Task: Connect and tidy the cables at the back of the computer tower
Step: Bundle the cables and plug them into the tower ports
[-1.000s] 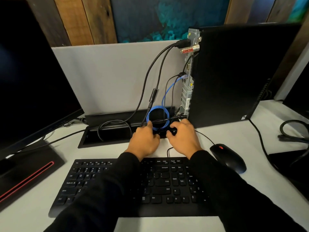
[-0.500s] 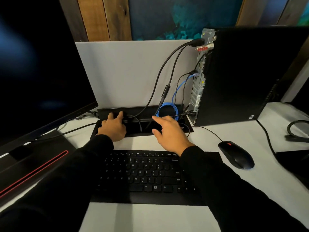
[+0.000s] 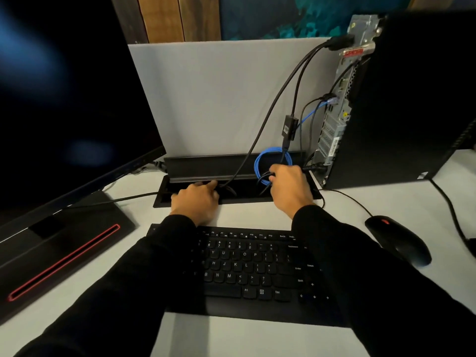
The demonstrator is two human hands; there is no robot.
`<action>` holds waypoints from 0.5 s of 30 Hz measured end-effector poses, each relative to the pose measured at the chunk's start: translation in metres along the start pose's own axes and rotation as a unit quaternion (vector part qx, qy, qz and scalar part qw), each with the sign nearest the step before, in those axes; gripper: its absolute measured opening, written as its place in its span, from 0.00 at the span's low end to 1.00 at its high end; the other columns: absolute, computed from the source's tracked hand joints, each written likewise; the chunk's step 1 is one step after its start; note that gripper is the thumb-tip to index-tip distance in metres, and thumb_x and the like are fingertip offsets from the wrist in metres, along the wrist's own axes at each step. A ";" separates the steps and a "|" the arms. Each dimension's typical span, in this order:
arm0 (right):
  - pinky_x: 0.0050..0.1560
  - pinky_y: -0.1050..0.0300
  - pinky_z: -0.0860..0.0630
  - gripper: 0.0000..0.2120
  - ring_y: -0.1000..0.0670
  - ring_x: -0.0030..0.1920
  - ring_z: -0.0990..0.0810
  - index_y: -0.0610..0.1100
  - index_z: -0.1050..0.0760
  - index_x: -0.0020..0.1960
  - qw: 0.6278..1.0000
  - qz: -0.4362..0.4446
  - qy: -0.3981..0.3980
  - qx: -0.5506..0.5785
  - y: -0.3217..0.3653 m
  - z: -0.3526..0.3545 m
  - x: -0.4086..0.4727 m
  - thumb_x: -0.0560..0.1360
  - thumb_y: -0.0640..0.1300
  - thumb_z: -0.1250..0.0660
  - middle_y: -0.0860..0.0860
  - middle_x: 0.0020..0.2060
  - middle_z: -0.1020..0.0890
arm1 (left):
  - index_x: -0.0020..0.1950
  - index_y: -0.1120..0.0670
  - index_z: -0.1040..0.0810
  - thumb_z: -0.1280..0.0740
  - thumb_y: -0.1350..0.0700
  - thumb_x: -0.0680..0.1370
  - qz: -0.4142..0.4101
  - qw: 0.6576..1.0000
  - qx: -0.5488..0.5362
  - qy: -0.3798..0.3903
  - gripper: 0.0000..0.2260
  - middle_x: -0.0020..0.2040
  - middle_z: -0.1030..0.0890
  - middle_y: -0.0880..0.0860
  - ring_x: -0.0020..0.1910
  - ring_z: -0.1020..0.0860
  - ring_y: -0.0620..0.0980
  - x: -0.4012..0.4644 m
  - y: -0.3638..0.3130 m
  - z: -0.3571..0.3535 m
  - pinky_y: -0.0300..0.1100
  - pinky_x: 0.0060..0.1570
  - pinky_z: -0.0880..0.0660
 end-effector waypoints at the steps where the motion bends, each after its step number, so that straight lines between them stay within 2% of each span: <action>1: 0.47 0.42 0.16 0.09 0.42 0.48 0.17 0.43 0.23 0.59 1.000 0.005 -0.004 0.001 -0.001 0.000 0.000 0.80 0.35 0.34 0.44 0.48 0.18 | 0.76 0.40 0.34 0.49 0.46 0.84 0.004 1.000 -0.002 0.011 0.19 0.69 0.25 0.56 0.65 0.25 0.66 0.000 0.001 -0.001 0.63 0.65 0.32; 5: 0.43 0.43 0.17 0.02 0.44 0.43 0.19 0.43 0.28 0.54 0.997 0.056 -0.025 0.054 -0.008 0.000 -0.006 0.82 0.38 0.35 0.46 0.44 0.21 | 0.78 0.37 0.38 0.51 0.44 0.84 0.008 0.999 -0.022 0.043 0.21 0.73 0.27 0.52 0.69 0.27 0.63 0.004 0.008 -0.003 0.67 0.69 0.39; 9: 0.39 0.44 0.20 0.07 0.46 0.38 0.23 0.46 0.33 0.49 0.996 0.076 0.013 0.054 -0.012 0.008 -0.013 0.82 0.42 0.35 0.50 0.38 0.24 | 0.77 0.38 0.38 0.52 0.41 0.83 0.016 0.998 -0.036 0.051 0.22 0.73 0.27 0.50 0.69 0.28 0.62 0.003 0.010 -0.009 0.70 0.70 0.42; 11: 0.38 0.48 0.25 0.10 0.47 0.40 0.25 0.48 0.36 0.48 0.994 0.083 0.043 0.049 -0.010 0.010 -0.018 0.82 0.44 0.35 0.50 0.39 0.25 | 0.78 0.36 0.41 0.53 0.39 0.83 0.021 0.998 -0.027 0.050 0.23 0.76 0.30 0.49 0.71 0.29 0.62 0.004 0.012 -0.011 0.70 0.71 0.43; 13: 0.42 0.52 0.30 0.11 0.48 0.45 0.27 0.48 0.36 0.47 0.993 0.091 0.062 0.046 -0.013 0.010 -0.024 0.82 0.46 0.34 0.51 0.43 0.26 | 0.80 0.36 0.44 0.53 0.38 0.83 0.033 0.997 -0.024 0.065 0.24 0.78 0.33 0.49 0.74 0.33 0.64 0.003 0.010 -0.010 0.69 0.72 0.45; 15: 0.44 0.52 0.29 0.11 0.48 0.47 0.28 0.47 0.34 0.45 0.992 0.100 0.063 0.049 -0.021 0.011 -0.030 0.81 0.47 0.33 0.51 0.45 0.27 | 0.81 0.36 0.46 0.52 0.38 0.83 0.051 0.997 -0.008 0.062 0.25 0.80 0.36 0.49 0.75 0.38 0.67 -0.004 0.003 -0.005 0.68 0.72 0.44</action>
Point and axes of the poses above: each hand's wrist, its own x-axis towards the middle knuckle, its own z-axis out of the back of the hand, y = z × x, the point moved 5 cm from there along x, towards the middle knuckle
